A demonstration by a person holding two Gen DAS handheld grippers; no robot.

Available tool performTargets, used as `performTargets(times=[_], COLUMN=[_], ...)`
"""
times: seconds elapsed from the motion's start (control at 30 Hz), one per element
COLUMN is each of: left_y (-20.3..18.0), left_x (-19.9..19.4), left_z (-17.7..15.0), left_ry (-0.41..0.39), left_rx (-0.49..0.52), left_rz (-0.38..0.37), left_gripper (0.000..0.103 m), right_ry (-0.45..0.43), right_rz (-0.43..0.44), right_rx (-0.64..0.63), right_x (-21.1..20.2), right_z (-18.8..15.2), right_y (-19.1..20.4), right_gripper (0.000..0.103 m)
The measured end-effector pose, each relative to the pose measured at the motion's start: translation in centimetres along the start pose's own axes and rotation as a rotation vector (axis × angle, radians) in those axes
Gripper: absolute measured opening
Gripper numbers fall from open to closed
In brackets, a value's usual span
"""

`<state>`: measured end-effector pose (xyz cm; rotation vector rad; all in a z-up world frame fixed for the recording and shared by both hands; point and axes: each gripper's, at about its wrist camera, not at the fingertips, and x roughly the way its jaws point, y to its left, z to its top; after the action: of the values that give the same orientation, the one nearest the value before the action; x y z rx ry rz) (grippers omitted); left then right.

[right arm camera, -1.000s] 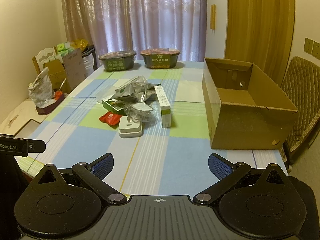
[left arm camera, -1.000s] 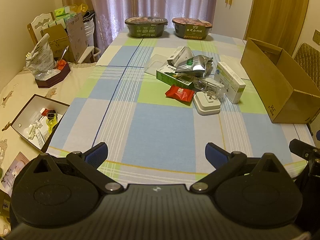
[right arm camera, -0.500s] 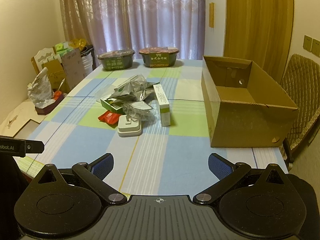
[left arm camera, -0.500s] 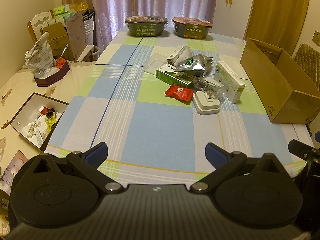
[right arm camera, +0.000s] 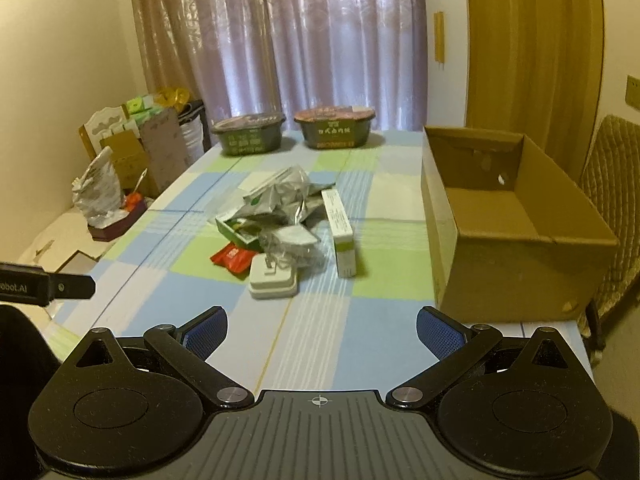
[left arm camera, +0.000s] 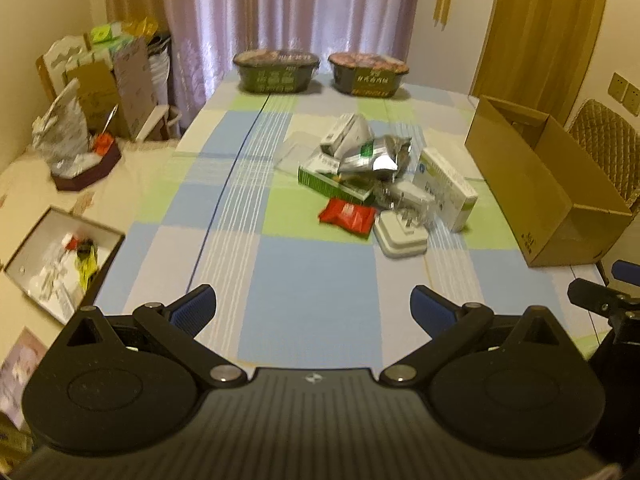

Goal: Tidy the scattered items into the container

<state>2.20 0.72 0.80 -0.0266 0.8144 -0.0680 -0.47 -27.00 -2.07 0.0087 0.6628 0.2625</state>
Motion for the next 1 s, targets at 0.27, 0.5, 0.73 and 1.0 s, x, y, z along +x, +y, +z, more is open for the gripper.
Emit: performTargets(times=[0.27, 0.5, 0.73, 1.0], left_y=[0.0, -0.2, -1.3, -1.7], left_x=[2.4, 7.5, 13.7, 20.1], left_z=[3.0, 4.7, 6.3, 6.2], left_ry=[-0.041, -0.018, 0.079, 0.127], left_rx=[0.076, 0.121, 0.258, 0.341], left_rz=[-0.053, -0.077, -0.055, -0.129], left_gripper=[0.102, 0.102, 0.102, 0.097], right_ry=[0.021, 0.061, 0.107, 0.133], right_rz=[0.006, 0.003, -0.013, -0.018], right_rx=[-0.075, -0.141, -0.168, -0.203], right_x=[3.7, 8.0, 12.1, 15.7], right_z=[2.6, 5.0, 6.1, 6.2], right_y=[0.5, 0.5, -0.1, -0.3], right_gripper=[0.103, 0.103, 0.103, 0.103])
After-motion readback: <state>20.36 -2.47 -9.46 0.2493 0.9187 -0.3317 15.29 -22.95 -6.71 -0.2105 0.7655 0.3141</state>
